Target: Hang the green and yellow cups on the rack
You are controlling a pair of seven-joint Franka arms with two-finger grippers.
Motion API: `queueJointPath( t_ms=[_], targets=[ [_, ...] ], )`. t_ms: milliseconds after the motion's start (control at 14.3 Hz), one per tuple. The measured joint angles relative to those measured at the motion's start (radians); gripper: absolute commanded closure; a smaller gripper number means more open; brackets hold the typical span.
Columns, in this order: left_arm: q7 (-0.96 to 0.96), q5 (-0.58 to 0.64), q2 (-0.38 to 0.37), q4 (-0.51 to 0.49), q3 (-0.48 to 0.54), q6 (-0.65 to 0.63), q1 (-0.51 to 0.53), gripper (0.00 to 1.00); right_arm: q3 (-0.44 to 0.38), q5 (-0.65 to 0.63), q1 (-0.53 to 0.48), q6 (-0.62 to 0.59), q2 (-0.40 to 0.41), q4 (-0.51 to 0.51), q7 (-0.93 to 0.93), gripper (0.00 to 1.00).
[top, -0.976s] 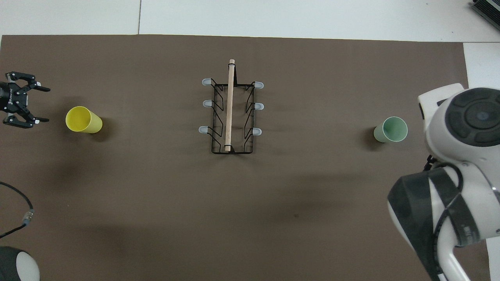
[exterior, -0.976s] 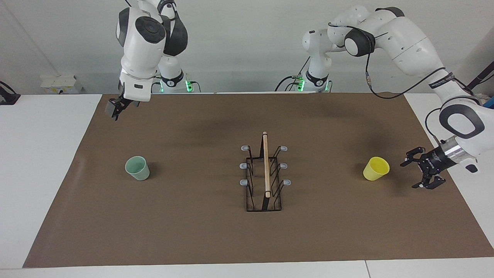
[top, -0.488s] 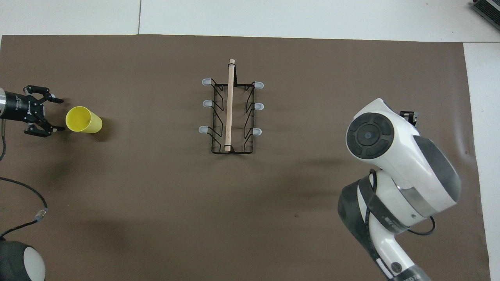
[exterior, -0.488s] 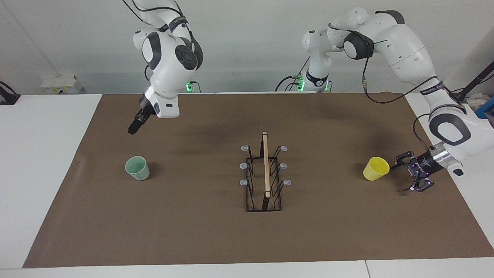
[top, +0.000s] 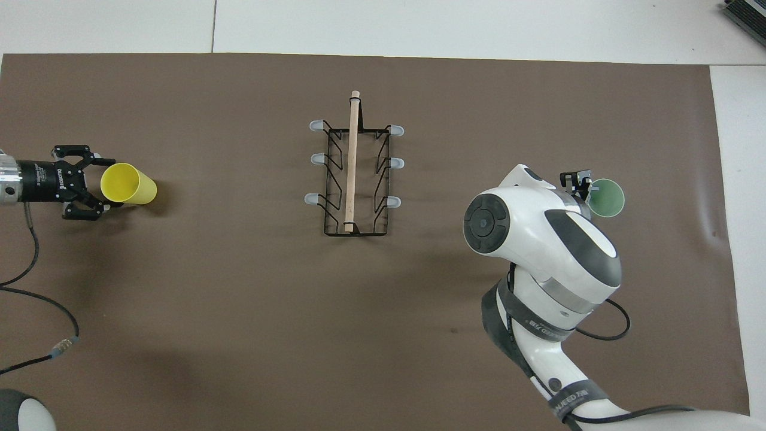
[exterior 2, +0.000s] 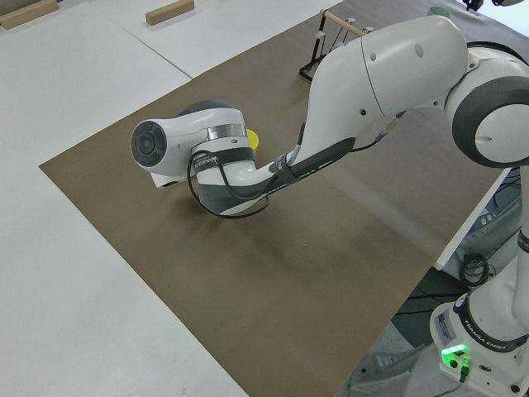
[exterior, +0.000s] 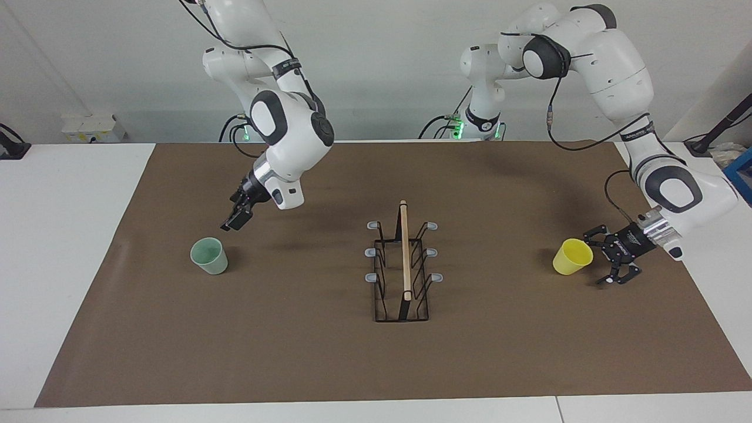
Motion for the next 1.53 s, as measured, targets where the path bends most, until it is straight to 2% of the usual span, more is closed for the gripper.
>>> queueJointPath(
  t_ms=[139, 348, 627, 697, 767, 906, 976, 1324, 1394, 1533],
  targets=[
    [0.018, -0.037, -0.031, -0.063, -0.002, 0.025, -0.020, 0.00, -0.003, -0.059, -0.003, 0.032, 0.017, -0.021, 0.001, 0.00],
    [0.021, -0.080, -0.078, -0.152, -0.011, 0.133, -0.078, 0.00, -0.003, -0.137, -0.001, 0.049, 0.067, -0.041, 0.048, 0.00],
    [0.022, -0.096, -0.098, -0.177, -0.027, 0.182, -0.097, 0.00, -0.002, -0.249, 0.007, 0.068, 0.172, -0.043, 0.170, 0.00],
    [0.022, -0.098, -0.101, -0.178, -0.032, 0.198, -0.097, 0.05, -0.003, -0.267, 0.007, 0.076, 0.184, -0.042, 0.176, 0.00],
    [0.022, -0.099, -0.105, -0.178, -0.041, 0.218, -0.097, 0.53, -0.003, -0.286, 0.006, 0.080, 0.192, -0.042, 0.178, 0.00],
    [0.030, -0.099, -0.111, -0.178, -0.057, 0.247, -0.098, 0.92, -0.004, -0.325, 0.006, 0.086, 0.207, -0.042, 0.190, 0.00],
    [0.042, -0.099, -0.113, -0.178, -0.063, 0.255, -0.101, 1.00, -0.004, -0.348, 0.005, 0.094, 0.216, -0.043, 0.198, 0.00],
    [0.068, -0.097, -0.146, -0.158, -0.076, 0.316, -0.133, 1.00, -0.007, -0.444, -0.033, 0.159, 0.243, -0.050, 0.235, 0.00],
    [0.071, -0.073, -0.165, -0.146, -0.078, 0.318, -0.136, 1.00, -0.007, -0.449, -0.041, 0.167, 0.243, -0.054, 0.240, 0.00],
    [0.071, 0.047, -0.213, -0.121, -0.102, 0.320, -0.136, 1.00, -0.007, -0.462, -0.054, 0.180, 0.243, -0.066, 0.264, 0.00]
  ],
)
